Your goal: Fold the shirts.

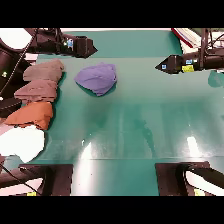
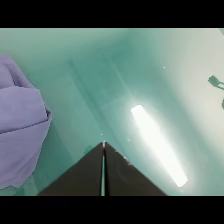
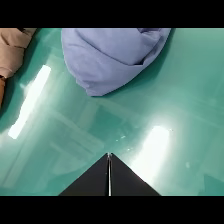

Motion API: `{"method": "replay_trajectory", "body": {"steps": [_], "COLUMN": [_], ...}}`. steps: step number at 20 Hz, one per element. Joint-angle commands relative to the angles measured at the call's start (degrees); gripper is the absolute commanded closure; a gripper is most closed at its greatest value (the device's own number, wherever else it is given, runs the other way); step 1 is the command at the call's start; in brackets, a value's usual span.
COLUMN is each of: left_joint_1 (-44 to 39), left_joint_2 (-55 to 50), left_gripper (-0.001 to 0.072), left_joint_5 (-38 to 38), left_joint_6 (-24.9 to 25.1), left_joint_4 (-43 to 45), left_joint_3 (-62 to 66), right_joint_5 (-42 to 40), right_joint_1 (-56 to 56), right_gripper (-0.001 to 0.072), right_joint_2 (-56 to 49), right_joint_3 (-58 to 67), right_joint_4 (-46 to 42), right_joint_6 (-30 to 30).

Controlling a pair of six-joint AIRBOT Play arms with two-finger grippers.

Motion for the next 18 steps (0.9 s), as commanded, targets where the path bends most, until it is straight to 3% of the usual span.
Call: {"method": "replay_trajectory", "body": {"steps": [1, 11, 14, 15, 16, 17, 18], "left_joint_1": [0.0, 0.0, 0.0, 0.0, 0.0, 0.1, 0.3], "left_joint_2": [-0.1, 0.0, 0.0, 0.0, -0.2, -1.2, -2.9], "left_gripper": [0.0684, 0.0684, 0.0682, 0.0545, 0.0119, 0.0002, 0.0002], "left_joint_5": [-0.1, 0.1, 4.2, 6.6, 9.7, 11.0, 10.7], "left_joint_6": [0.0, 0.0, 0.2, 2.2, 3.3, 1.6, 0.2], "left_joint_4": [0.0, -0.1, 0.0, 1.3, 3.6, 6.7, 9.7], "left_joint_3": [-0.1, 0.0, -0.2, -0.6, -1.4, -1.7, -1.7], "right_joint_5": [0.0, -0.5, -4.2, -7.1, -8.1, -7.7, -7.5], "right_joint_1": [0.0, 0.0, 0.0, 0.0, 0.0, -0.1, 0.0], "right_gripper": [0.0695, 0.0695, 0.0695, 0.0695, 0.0695, 0.0695, 0.0695], "right_joint_2": [0.0, 0.0, 0.0, 0.0, 0.0, 0.0, 0.0], "right_joint_3": [0.0, -2.0, -2.0, -1.9, -1.7, -1.3, -0.8], "right_joint_4": [0.0, 0.1, 0.1, 0.2, 0.2, 0.4, 0.4], "right_joint_6": [0.0, 0.0, 0.0, 0.0, 0.1, 0.1, 0.1]}}
